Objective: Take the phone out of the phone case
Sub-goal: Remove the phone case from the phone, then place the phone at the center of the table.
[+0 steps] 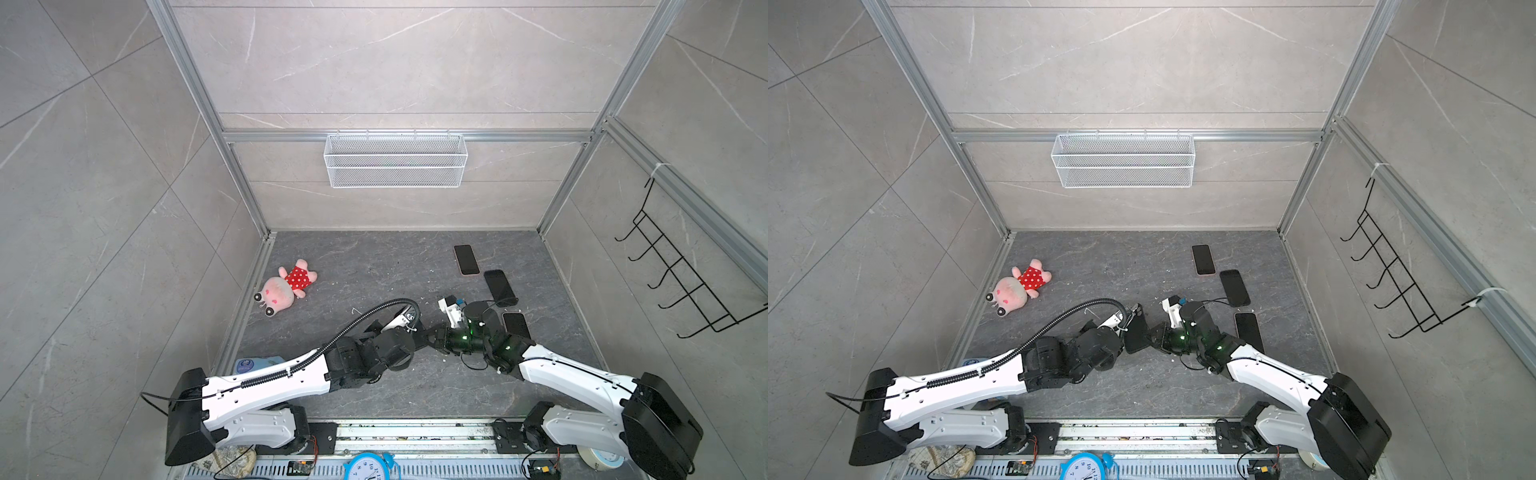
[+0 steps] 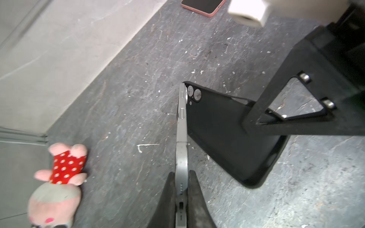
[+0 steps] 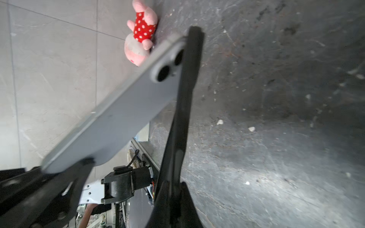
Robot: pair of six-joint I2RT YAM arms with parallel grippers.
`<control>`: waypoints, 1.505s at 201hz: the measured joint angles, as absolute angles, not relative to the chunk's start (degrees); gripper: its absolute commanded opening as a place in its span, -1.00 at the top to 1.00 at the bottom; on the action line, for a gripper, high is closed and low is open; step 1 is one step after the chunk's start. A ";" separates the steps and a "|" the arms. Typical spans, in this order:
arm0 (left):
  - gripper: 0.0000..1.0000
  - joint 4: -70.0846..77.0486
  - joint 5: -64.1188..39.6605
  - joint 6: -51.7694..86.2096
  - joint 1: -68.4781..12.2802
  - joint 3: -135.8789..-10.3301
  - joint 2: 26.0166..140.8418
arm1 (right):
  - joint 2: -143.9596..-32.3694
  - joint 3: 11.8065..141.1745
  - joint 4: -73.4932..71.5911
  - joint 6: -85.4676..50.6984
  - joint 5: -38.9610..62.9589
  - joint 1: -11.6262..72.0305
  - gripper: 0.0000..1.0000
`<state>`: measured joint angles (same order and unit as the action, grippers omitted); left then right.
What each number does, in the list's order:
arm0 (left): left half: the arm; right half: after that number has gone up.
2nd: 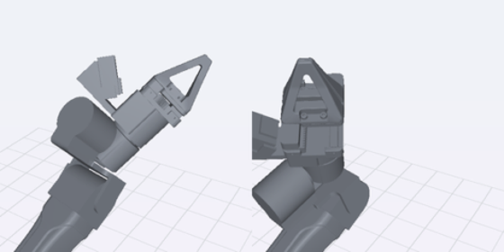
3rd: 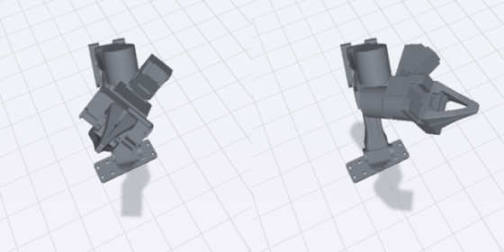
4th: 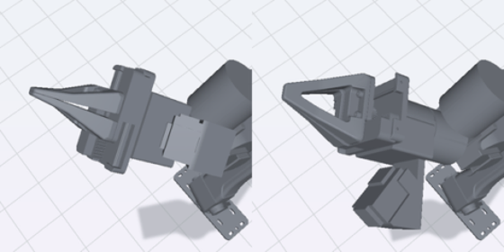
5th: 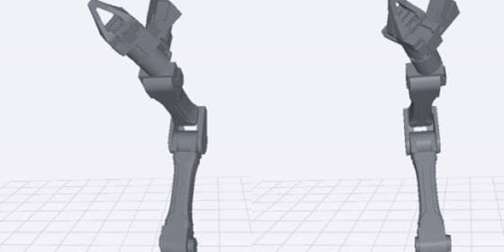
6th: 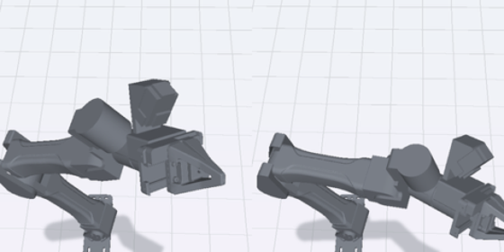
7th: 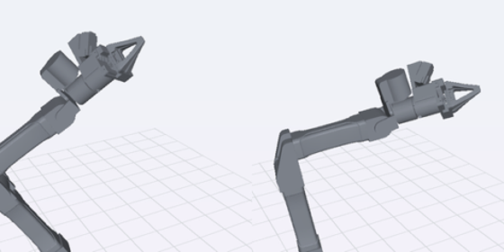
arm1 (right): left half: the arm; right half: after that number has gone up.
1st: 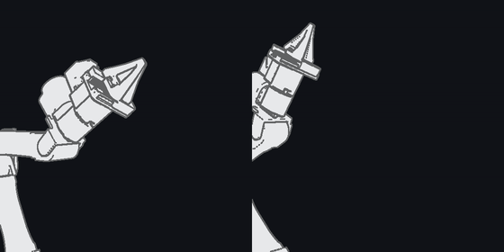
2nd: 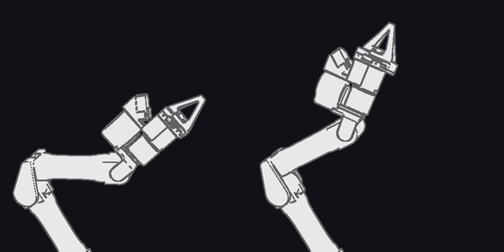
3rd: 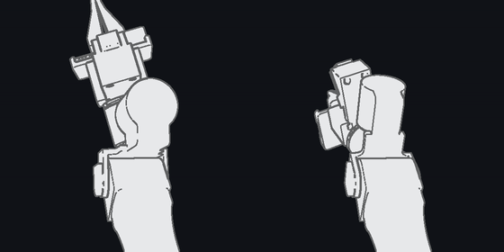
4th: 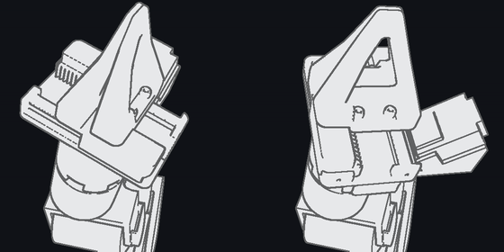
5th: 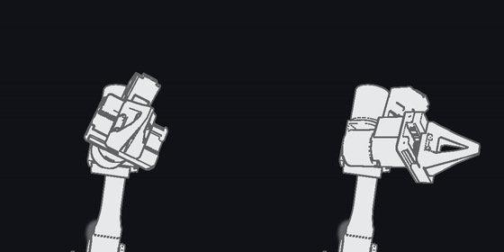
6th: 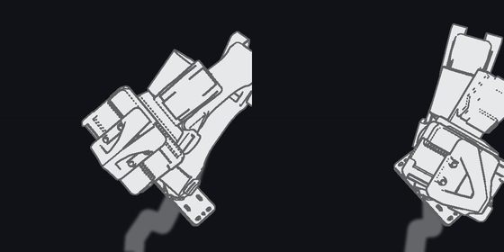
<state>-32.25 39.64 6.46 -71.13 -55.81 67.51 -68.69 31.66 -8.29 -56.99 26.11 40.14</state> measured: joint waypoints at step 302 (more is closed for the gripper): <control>0.60 -26.26 48.31 -5.58 -75.50 -49.23 93.60 | -82.94 25.93 -17.50 -60.51 16.47 37.56 1.00</control>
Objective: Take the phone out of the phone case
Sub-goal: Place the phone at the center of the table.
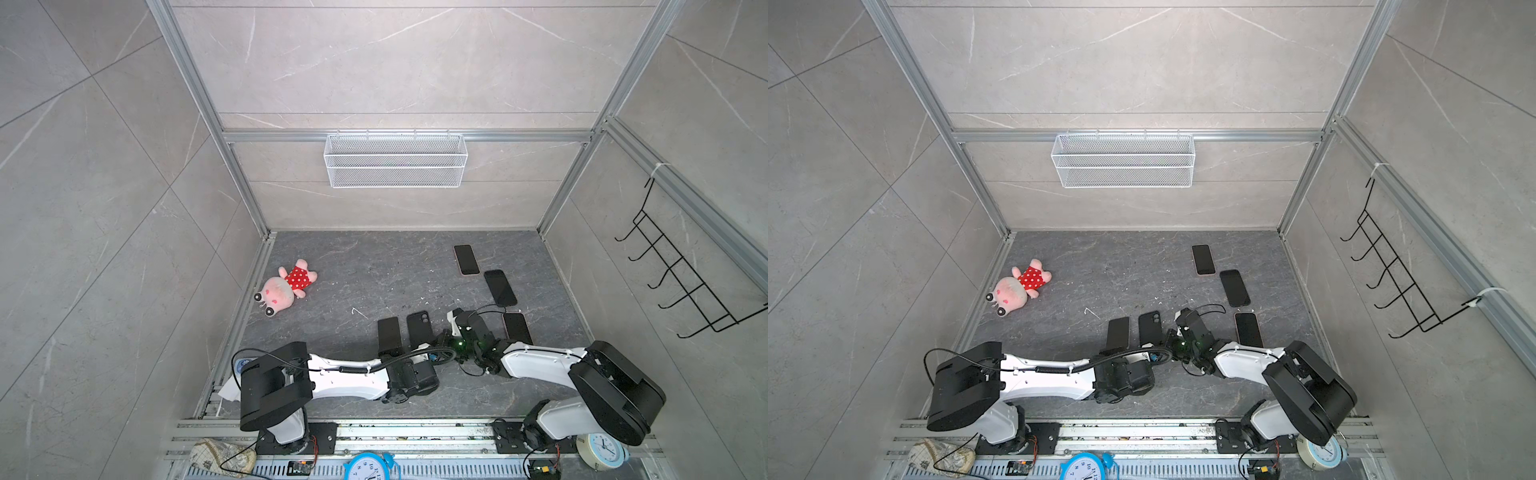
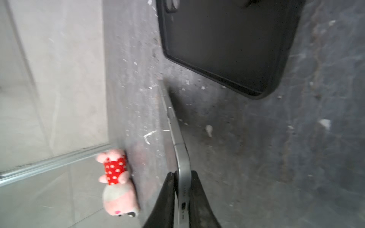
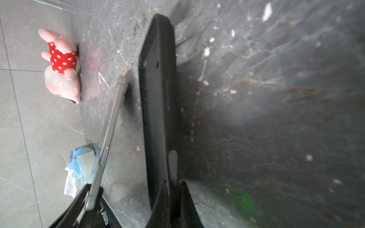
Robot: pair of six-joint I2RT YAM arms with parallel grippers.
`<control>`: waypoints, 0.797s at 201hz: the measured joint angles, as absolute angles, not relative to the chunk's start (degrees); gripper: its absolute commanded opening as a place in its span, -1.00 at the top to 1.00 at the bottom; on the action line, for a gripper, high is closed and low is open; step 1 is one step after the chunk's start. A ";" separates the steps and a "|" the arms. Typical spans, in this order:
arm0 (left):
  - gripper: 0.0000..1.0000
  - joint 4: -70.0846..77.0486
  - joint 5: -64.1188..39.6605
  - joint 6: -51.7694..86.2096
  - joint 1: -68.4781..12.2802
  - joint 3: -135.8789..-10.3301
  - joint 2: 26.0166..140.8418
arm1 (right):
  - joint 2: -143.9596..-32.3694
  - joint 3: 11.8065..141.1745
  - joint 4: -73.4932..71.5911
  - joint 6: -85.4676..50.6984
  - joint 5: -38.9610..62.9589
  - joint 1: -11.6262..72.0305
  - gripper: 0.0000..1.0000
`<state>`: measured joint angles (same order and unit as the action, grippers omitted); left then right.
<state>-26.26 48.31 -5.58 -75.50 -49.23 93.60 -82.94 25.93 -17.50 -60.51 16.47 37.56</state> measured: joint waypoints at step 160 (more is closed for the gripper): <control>-1.00 -34.81 42.65 12.86 -72.66 -49.65 70.85 | -87.94 24.95 -25.36 -65.76 14.37 41.41 1.00</control>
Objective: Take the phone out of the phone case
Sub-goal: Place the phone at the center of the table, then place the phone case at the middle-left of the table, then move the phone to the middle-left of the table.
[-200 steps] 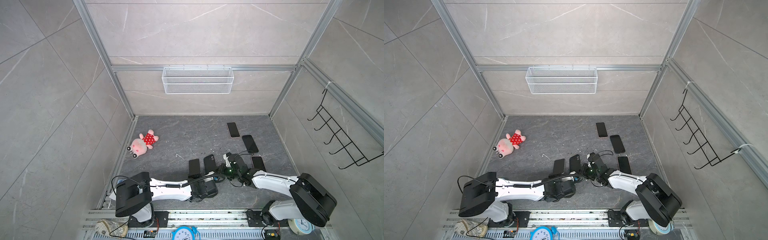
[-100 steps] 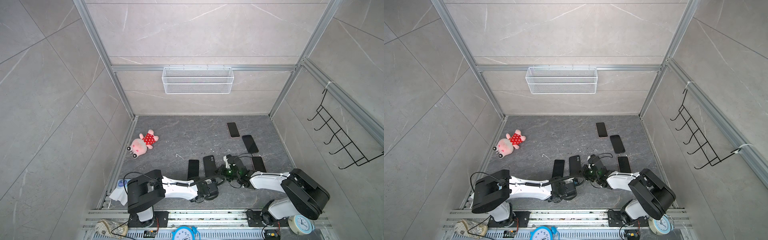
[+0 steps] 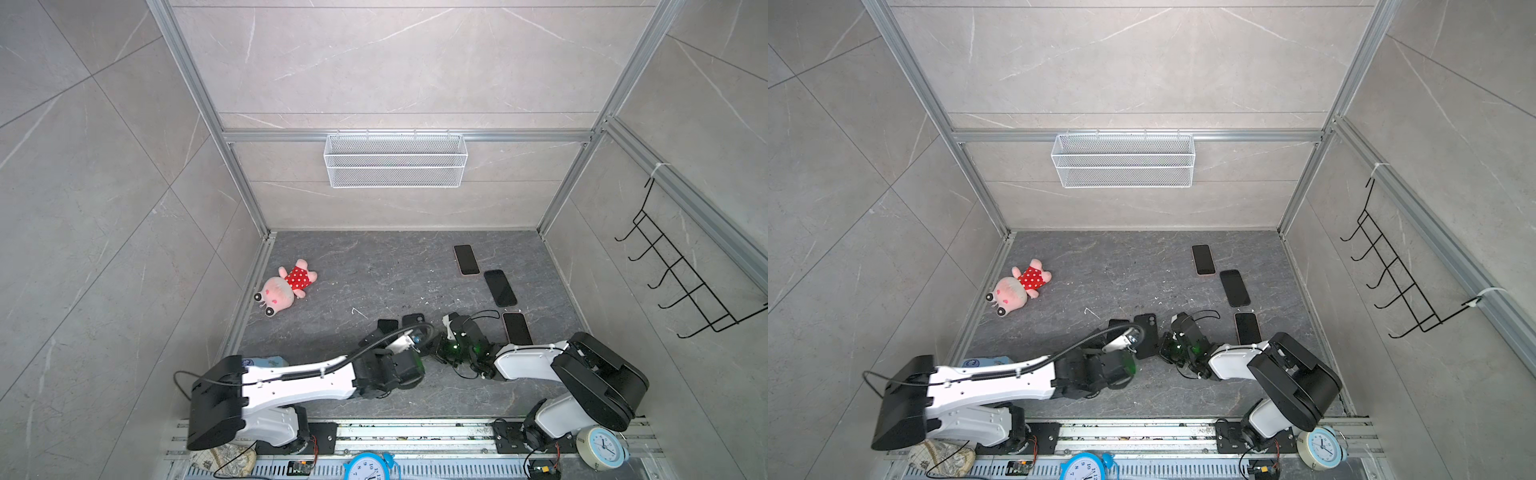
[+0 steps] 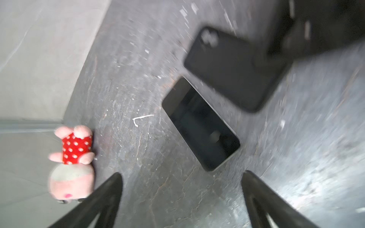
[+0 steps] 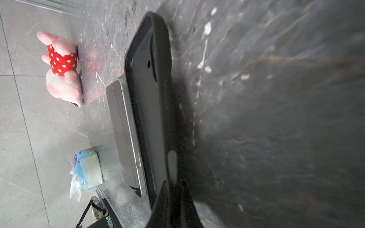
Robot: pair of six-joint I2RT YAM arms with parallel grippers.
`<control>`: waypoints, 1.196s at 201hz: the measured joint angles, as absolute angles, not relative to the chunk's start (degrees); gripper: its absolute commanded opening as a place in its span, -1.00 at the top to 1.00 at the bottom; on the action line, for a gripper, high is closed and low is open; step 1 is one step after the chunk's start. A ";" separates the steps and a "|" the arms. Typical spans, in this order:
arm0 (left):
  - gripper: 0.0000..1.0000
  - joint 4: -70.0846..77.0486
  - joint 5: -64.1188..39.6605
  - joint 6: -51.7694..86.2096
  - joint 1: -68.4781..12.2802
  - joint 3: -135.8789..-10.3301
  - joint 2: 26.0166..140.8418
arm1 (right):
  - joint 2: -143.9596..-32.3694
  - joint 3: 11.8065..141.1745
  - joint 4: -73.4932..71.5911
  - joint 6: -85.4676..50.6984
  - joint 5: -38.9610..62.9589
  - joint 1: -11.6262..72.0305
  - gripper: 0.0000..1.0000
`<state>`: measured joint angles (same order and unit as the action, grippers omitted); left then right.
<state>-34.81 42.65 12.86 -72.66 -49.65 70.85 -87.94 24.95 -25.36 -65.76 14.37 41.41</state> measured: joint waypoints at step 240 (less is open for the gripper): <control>-1.00 -45.25 32.42 36.95 -56.55 -54.52 47.37 | -113.38 55.24 -23.79 -80.05 -6.31 67.99 1.00</control>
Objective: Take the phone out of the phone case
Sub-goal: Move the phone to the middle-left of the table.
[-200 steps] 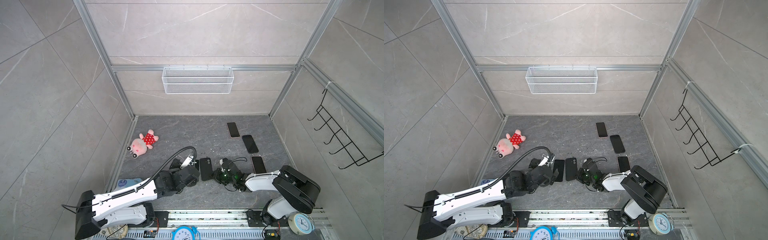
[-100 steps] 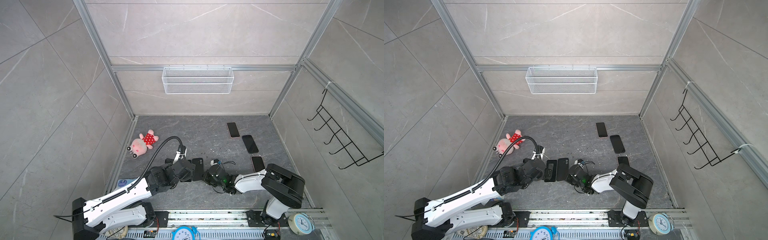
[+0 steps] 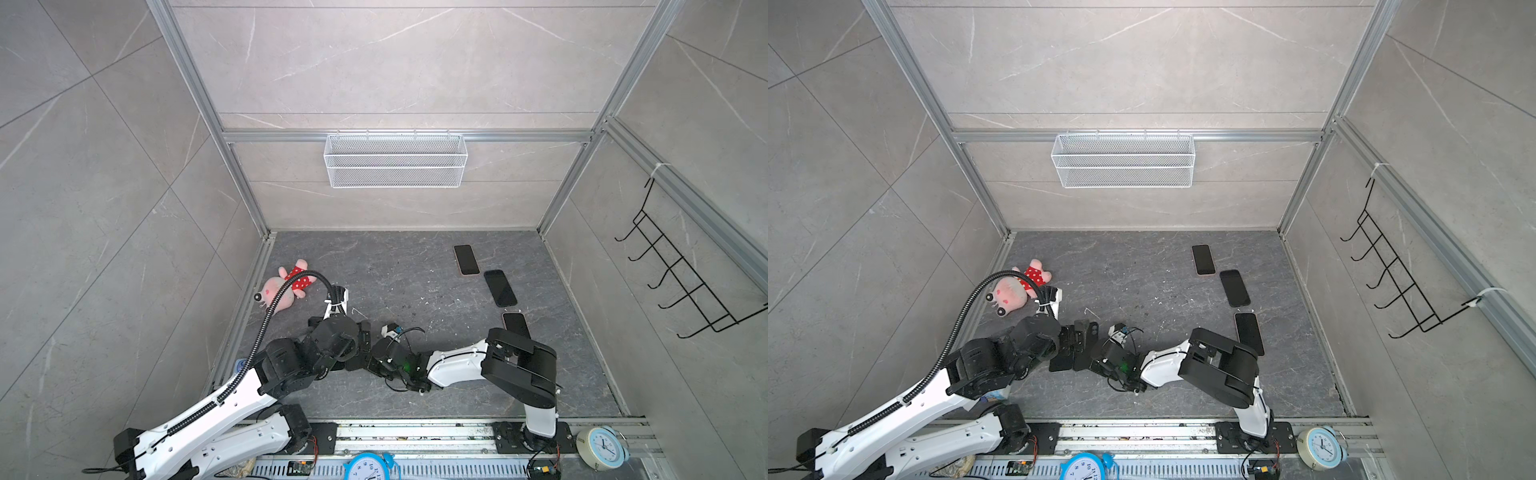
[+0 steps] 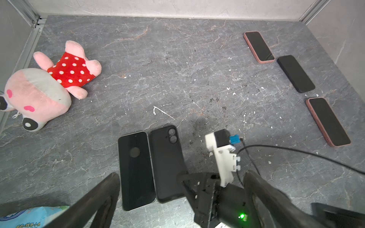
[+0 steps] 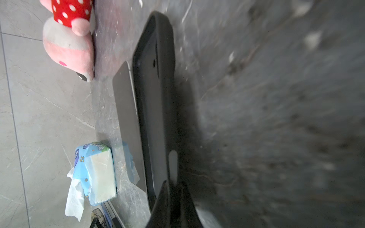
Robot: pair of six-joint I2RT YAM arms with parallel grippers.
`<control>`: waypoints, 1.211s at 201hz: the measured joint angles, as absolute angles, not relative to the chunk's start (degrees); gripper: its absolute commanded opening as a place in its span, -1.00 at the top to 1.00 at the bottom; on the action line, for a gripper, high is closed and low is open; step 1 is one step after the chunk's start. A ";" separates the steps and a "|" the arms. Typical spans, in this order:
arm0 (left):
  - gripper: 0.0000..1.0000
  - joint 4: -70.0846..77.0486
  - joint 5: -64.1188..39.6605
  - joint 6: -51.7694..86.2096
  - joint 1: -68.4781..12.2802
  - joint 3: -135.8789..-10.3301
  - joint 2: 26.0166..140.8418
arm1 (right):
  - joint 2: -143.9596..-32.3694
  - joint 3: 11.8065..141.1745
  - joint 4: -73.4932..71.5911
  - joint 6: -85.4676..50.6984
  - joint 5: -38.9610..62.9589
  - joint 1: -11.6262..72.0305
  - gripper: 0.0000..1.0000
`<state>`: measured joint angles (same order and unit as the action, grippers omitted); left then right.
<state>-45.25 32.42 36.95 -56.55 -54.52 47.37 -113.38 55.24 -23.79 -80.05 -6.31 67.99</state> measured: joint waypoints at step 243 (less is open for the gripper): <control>-1.00 -27.86 16.25 33.63 -56.18 -49.43 50.87 | -72.47 59.09 37.98 -41.39 -24.23 44.82 -0.98</control>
<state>-27.86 16.25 33.63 -56.18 -49.43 50.87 -72.47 59.09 37.98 -41.39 -24.23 44.82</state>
